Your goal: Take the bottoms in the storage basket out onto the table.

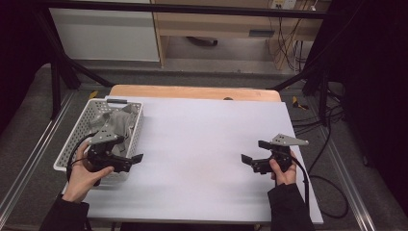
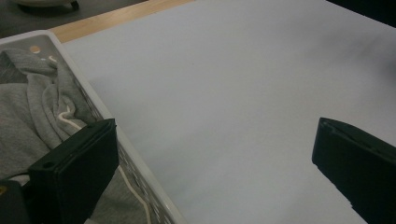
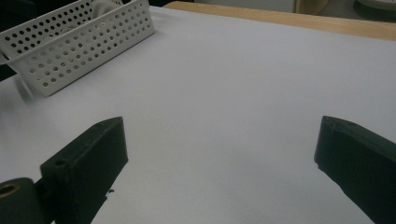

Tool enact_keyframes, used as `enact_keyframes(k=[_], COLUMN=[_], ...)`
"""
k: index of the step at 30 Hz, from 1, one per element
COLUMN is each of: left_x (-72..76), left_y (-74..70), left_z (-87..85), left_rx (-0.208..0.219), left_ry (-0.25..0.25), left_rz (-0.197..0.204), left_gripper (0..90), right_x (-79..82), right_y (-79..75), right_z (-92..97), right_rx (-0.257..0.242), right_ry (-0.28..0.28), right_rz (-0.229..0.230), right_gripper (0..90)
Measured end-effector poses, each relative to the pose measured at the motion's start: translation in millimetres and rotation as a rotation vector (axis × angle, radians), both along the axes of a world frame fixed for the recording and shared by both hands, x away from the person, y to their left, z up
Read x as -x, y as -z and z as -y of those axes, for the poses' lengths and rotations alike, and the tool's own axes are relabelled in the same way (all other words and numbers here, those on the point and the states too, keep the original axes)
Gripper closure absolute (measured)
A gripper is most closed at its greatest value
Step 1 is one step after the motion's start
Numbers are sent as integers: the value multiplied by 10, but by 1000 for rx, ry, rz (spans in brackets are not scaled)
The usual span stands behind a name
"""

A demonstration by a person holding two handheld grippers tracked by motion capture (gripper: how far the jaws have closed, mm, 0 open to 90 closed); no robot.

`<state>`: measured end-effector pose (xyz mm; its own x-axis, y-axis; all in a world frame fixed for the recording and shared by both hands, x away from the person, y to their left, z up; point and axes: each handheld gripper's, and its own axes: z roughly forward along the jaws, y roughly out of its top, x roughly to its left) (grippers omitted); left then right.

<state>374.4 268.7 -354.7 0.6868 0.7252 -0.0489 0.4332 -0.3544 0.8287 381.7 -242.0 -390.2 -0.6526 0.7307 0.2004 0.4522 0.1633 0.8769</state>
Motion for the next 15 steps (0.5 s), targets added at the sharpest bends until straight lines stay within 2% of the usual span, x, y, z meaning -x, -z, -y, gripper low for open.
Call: enact_keyframes(k=[15], left_x=[-4], left_y=[-26], left_z=[-70], left_rx=[4], left_ry=[-24], left_rz=[6], left_gripper=[8], right_x=[-8], right_y=[14], right_z=[-19], right_rx=[8], right_ry=[1], right_rz=[-6], right_gripper=[30])
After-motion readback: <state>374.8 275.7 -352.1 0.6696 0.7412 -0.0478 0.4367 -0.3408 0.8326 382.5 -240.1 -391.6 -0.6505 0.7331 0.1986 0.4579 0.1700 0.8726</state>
